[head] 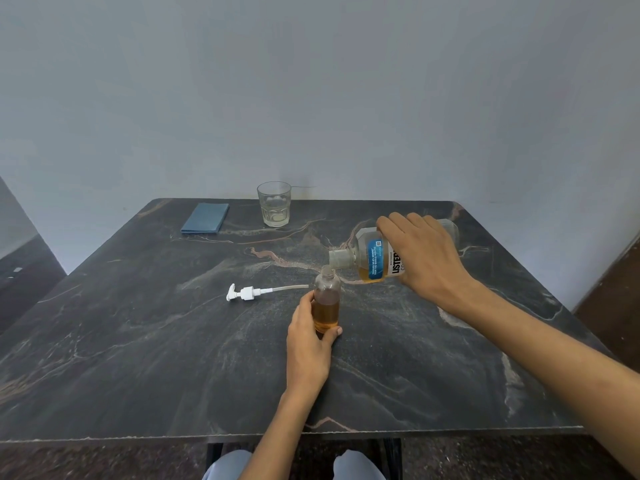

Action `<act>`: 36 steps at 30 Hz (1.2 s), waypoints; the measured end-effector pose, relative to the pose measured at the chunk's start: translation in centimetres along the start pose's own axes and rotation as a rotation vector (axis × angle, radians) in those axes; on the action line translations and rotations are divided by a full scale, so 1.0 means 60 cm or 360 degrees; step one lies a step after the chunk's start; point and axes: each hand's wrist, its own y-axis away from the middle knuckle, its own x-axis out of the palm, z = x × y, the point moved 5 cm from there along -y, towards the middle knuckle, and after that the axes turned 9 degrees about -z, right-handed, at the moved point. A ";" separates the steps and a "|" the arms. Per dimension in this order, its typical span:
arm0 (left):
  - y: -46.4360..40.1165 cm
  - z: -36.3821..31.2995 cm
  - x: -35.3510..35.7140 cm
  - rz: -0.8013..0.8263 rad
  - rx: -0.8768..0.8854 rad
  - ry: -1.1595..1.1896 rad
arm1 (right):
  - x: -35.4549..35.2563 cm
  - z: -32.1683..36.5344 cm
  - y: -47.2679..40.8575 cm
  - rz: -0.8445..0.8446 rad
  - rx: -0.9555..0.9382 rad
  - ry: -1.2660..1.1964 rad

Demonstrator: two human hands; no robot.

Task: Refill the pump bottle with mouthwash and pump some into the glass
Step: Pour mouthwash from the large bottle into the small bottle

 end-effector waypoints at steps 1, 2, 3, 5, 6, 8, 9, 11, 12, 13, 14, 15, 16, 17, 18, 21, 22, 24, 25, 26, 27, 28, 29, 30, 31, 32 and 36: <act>0.000 0.000 0.000 -0.0001 0.0001 -0.0001 | 0.000 0.000 0.000 -0.0002 0.0000 0.0000; 0.000 0.000 0.000 -0.0002 0.0003 -0.0003 | 0.001 0.000 0.000 -0.0002 0.0001 0.0002; 0.000 0.000 0.000 -0.0003 0.0005 -0.0005 | 0.001 0.000 0.000 -0.0001 0.0003 0.0005; -0.001 0.000 0.000 -0.0005 0.0006 -0.0006 | 0.002 0.000 0.000 -0.0001 0.0005 0.0007; -0.001 0.000 0.000 -0.0006 0.0005 -0.0007 | 0.002 0.000 -0.001 -0.0002 0.0007 -0.0001; 0.000 0.000 0.000 -0.0008 0.0001 -0.0007 | 0.003 0.000 -0.001 0.0001 0.0005 -0.0011; 0.000 0.000 0.000 -0.0008 -0.0001 -0.0007 | 0.003 0.000 -0.001 0.0005 0.0003 -0.0008; 0.000 0.001 0.000 -0.0003 -0.0004 -0.0007 | 0.004 0.000 -0.001 0.0013 0.0004 0.0001; 0.000 0.001 0.000 0.0000 -0.0005 -0.0006 | 0.004 0.000 0.000 0.0014 0.0007 0.0003; -0.001 0.001 0.000 0.0002 -0.0008 -0.0004 | 0.004 0.000 0.000 0.0015 0.0011 0.0004; -0.001 0.002 0.000 0.0004 -0.0011 -0.0001 | 0.003 0.000 0.000 0.0014 0.0013 0.0003; -0.001 0.001 0.000 0.0005 -0.0013 0.0000 | 0.003 0.000 0.000 0.0011 0.0014 0.0001; -0.001 0.001 0.000 0.0006 -0.0014 0.0000 | 0.002 0.000 0.000 0.0007 0.0014 -0.0002; 0.000 0.001 0.000 0.0004 -0.0011 0.0001 | 0.001 0.000 0.000 0.0004 0.0014 -0.0004; 0.000 0.000 0.000 0.0002 -0.0007 0.0002 | 0.000 -0.001 0.000 0.0004 0.0012 -0.0003; 0.000 0.000 0.000 -0.0001 -0.0003 0.0005 | -0.003 0.000 0.000 0.0020 0.0008 0.0005; 0.000 0.000 -0.001 -0.0001 -0.0004 0.0001 | -0.004 0.000 0.000 0.0029 0.0005 0.0004; -0.001 0.000 -0.001 0.0001 -0.0002 0.0002 | -0.005 0.001 0.000 0.0046 0.0003 -0.0002; 0.000 0.000 -0.001 0.0001 0.0000 0.0004 | -0.005 0.002 0.000 0.0050 0.0004 -0.0005; 0.000 0.000 -0.001 0.0000 0.0000 0.0005 | -0.006 0.002 0.000 0.0051 0.0004 -0.0004; 0.000 0.000 -0.001 -0.0001 -0.0002 0.0003 | -0.006 0.002 -0.001 0.0050 0.0002 -0.0001; 0.000 0.000 -0.001 -0.0002 -0.0004 -0.0001 | -0.007 0.003 -0.001 0.0048 -0.0001 0.0001; 0.000 0.000 -0.002 -0.0002 -0.0005 -0.0004 | -0.007 0.003 -0.001 0.0048 -0.0001 -0.0001; 0.000 0.000 -0.002 -0.0002 -0.0005 -0.0005 | -0.007 0.003 -0.001 0.0054 0.0001 -0.0004; 0.000 0.000 -0.002 -0.0002 -0.0003 -0.0005 | -0.006 0.003 -0.001 0.0063 0.0004 -0.0004; 0.000 0.000 -0.002 -0.0002 -0.0002 -0.0006 | -0.006 0.003 -0.001 0.0069 0.0007 0.0000; 0.000 -0.001 -0.002 -0.0003 -0.0005 -0.0011 | -0.005 0.003 -0.001 0.0055 0.0007 -0.0003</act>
